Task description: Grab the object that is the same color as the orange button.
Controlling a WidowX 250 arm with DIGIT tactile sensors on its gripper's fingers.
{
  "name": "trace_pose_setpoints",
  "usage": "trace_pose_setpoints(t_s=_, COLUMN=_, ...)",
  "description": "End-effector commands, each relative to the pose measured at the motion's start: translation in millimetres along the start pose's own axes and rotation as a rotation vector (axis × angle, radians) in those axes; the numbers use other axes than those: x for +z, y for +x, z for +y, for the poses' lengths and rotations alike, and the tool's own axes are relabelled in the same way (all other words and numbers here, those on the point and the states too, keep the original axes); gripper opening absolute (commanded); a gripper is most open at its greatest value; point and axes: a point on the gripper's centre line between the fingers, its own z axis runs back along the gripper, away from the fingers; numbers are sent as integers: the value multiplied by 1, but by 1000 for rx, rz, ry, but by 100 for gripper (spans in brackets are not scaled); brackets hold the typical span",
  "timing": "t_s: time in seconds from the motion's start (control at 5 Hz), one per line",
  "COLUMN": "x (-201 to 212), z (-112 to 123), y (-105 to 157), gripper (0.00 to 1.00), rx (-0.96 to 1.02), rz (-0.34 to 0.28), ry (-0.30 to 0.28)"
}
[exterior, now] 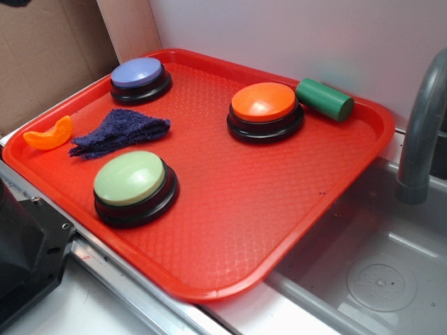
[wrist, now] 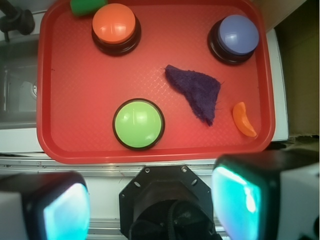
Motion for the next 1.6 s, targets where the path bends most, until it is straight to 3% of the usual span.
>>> trace_pose_setpoints(t_s=0.0, x=0, z=0, y=0, gripper=100, rx=0, rz=0, ry=0)
trace_pose_setpoints(t_s=0.2, x=-25, z=50, y=17, gripper=100, rx=-7, rz=0, ry=7)
trace_pose_setpoints(t_s=0.4, x=-42, z=92, y=16, gripper=100, rx=27, rz=8, ry=-1)
trace_pose_setpoints(t_s=0.6, x=-61, z=132, y=5, gripper=100, rx=2, rz=17, ry=32)
trace_pose_setpoints(t_s=1.0, x=-115, z=178, y=2, gripper=100, rx=-122, rz=-12, ry=108)
trace_pose_setpoints(t_s=1.2, x=-139, z=181, y=10, gripper=100, rx=-85, rz=-56, ry=106)
trace_pose_setpoints(t_s=1.4, x=-139, z=181, y=10, gripper=100, rx=-85, rz=-56, ry=106)
